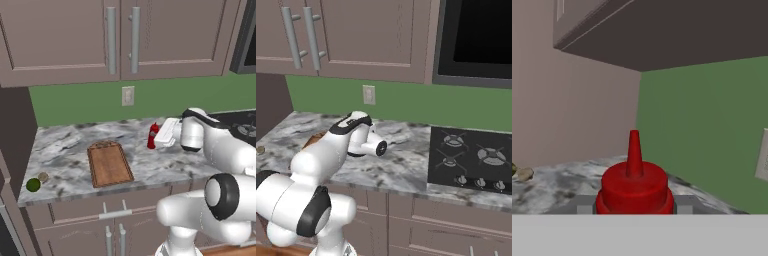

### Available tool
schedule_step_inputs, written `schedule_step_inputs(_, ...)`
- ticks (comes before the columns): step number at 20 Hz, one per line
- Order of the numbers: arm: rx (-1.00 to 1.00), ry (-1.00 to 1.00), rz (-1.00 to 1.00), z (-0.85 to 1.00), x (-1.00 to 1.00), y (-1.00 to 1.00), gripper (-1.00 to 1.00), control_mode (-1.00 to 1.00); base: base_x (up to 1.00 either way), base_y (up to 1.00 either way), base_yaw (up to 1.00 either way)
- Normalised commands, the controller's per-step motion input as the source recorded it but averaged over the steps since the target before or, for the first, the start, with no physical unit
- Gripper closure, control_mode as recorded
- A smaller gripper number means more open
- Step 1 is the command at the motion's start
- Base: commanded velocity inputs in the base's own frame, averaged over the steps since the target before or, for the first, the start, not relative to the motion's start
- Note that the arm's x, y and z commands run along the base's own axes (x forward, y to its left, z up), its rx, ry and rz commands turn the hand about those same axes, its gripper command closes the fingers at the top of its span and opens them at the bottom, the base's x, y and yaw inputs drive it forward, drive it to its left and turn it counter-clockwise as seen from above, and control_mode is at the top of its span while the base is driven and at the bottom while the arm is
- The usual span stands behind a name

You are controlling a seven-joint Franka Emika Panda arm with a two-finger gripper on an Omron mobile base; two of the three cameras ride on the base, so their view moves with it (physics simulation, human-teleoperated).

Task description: Open the cabinet. Place the bowl and condiment on the counter. Then place the lime and garlic on the cutting board.

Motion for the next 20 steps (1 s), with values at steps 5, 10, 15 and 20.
schedule_step_inputs(5,0.0,0.0,0.01,-0.13,0.14,0.0,1.0,-1.0,0.0,0.0,0.0)
schedule_step_inputs(10,0.0,0.0,0.0,-0.15,0.13,0.0,1.0,-1.0,0.0,0.0,0.0)
schedule_step_inputs(15,0.0,0.0,0.01,-0.15,0.11,0.0,1.0,-1.0,0.0,0.0,0.0)
schedule_step_inputs(20,0.0,0.0,0.01,-0.14,0.1,0.0,1.0,-1.0,0.0,0.0,0.0)
